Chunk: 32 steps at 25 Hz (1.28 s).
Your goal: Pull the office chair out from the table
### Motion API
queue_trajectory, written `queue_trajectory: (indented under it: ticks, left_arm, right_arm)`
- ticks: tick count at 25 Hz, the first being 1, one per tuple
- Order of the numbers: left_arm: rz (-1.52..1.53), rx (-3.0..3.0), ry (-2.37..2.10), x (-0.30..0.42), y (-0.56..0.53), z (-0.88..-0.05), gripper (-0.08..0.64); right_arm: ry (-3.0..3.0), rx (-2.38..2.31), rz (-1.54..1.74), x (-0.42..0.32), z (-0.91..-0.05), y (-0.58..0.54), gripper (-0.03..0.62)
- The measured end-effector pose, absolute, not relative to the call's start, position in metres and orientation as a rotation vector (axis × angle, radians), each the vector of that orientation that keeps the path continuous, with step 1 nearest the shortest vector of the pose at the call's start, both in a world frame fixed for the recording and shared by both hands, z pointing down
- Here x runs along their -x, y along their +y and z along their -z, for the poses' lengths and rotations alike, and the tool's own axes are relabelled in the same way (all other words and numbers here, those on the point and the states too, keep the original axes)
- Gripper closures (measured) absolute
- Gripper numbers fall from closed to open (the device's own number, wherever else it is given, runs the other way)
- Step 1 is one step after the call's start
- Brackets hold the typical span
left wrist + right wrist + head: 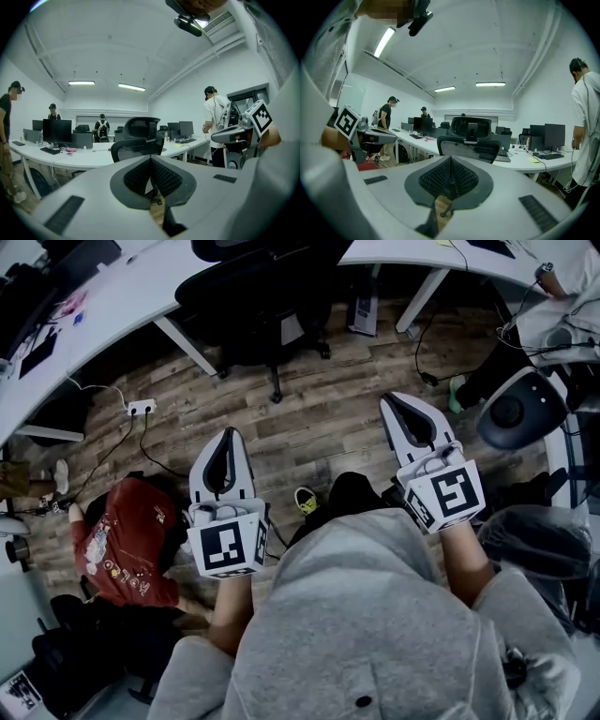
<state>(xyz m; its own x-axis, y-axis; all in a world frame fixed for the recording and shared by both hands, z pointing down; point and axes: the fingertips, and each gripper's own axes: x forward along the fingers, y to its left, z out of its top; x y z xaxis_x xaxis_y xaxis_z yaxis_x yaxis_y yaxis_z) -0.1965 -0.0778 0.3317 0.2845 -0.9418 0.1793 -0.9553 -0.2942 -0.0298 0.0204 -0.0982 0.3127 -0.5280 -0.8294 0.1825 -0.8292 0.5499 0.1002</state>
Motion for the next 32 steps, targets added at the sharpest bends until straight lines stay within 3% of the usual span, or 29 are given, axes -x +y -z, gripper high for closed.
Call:
queue_trajectory:
  ticks: [15, 32]
  left_arm:
    - [-0.199, -2.482, -1.848, 0.211, -0.106, -0.321, 0.548]
    - [-0.254, -2.475, -1.832, 0.188, -0.187, -0.339, 0.548]
  right_arm:
    - [-2.595, -1.365, 0.103, -0.002, -0.309, -0.132, 0.557]
    - [-2.495, -1.329, 0.262, -0.055, -0.311, -0.228, 0.557]
